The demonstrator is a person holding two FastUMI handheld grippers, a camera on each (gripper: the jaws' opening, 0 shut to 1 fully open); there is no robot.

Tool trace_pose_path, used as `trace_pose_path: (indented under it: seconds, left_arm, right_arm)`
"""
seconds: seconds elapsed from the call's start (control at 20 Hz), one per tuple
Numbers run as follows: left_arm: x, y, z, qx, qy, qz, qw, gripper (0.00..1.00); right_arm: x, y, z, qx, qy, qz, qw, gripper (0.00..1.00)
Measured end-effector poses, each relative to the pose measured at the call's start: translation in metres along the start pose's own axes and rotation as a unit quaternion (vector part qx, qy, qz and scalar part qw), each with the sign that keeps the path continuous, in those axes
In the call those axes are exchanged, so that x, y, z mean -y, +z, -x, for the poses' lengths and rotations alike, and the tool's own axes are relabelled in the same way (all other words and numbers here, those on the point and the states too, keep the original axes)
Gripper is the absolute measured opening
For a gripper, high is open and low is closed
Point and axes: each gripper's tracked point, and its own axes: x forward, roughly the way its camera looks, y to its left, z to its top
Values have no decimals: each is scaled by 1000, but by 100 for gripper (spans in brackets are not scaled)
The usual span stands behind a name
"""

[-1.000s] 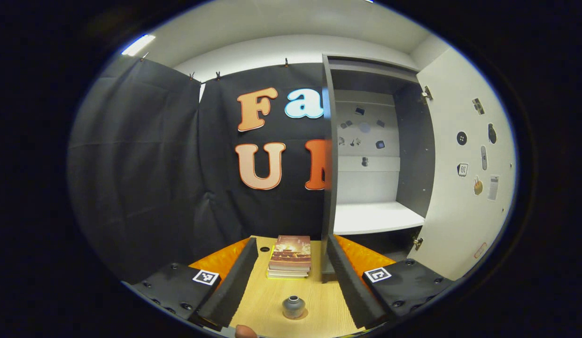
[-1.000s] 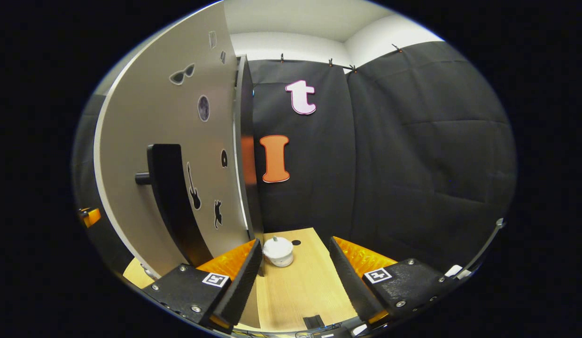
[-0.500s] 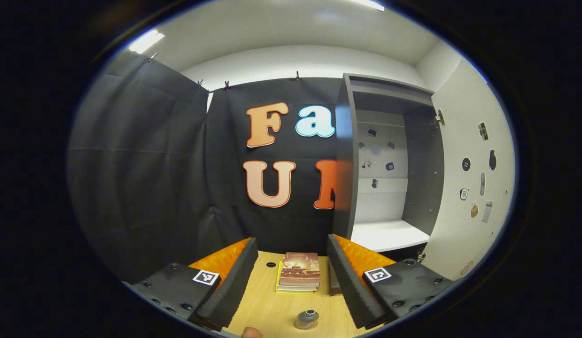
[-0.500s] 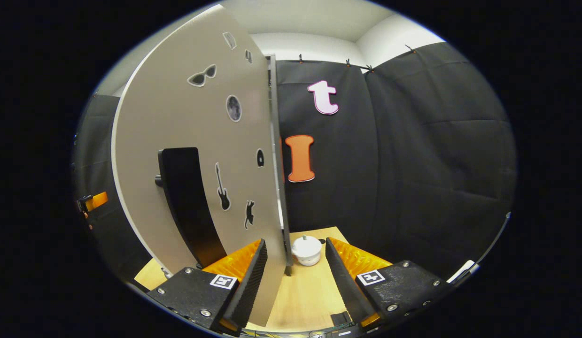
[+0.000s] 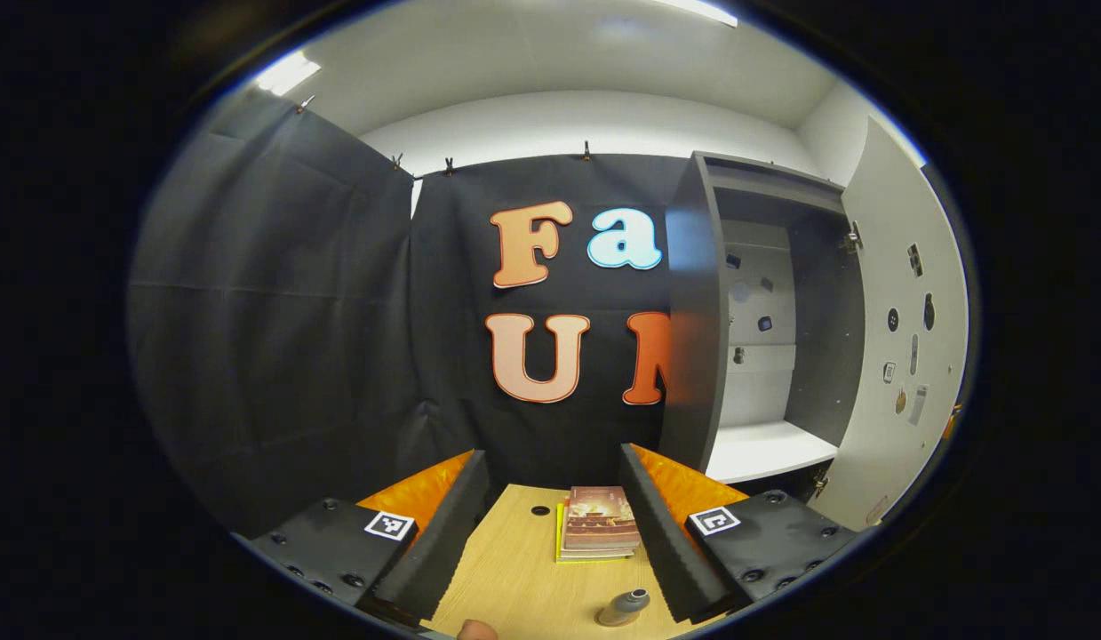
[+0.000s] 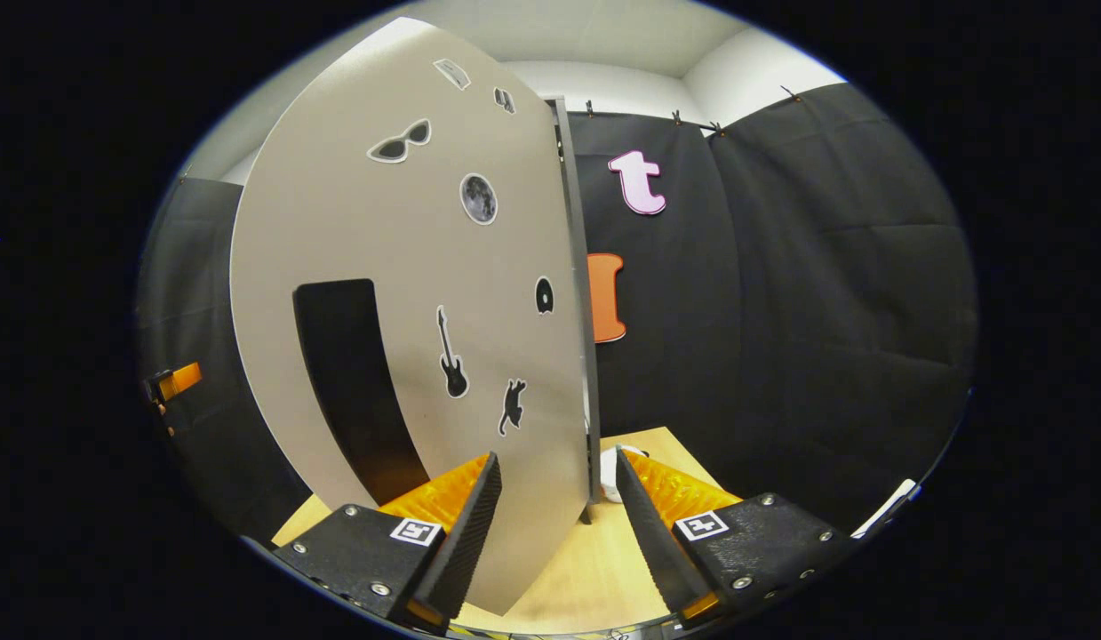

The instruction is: Open the cabinet door with the right hand, grasp the bottle in the cabinet with the left hand and place it on the coaster, then close the cabinet door with the right hand.

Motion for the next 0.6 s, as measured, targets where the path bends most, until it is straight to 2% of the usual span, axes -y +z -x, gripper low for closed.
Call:
trace_pose_path:
  seconds: [0.25, 0.3, 0.35, 0.4, 0.6]
  left_arm:
    - [-20, 1, -1, -6, 1, -3, 1000, 97]
    - [-26, 0, -3, -8, 4, -5, 1000, 97]
    - [-31, 0, -5, -8, 6, -5, 1000, 97]
    - [-34, 0, -6, -8, 6, -5, 1000, 97]
    - [-53, 4, -11, -5, 11, -4, 1000, 96]
  right_arm:
    - [-20, -2, -21, 1, -4, 2, 1000, 92]
    - [-24, -3, -27, 0, -1, 1, 1000, 86]
    - [-30, -4, -31, 0, 2, 1, 1000, 86]
    - [-35, -6, -36, 0, 5, 2, 1000, 92]
    - [-66, -13, -59, -2, 23, 9, 1000, 96]
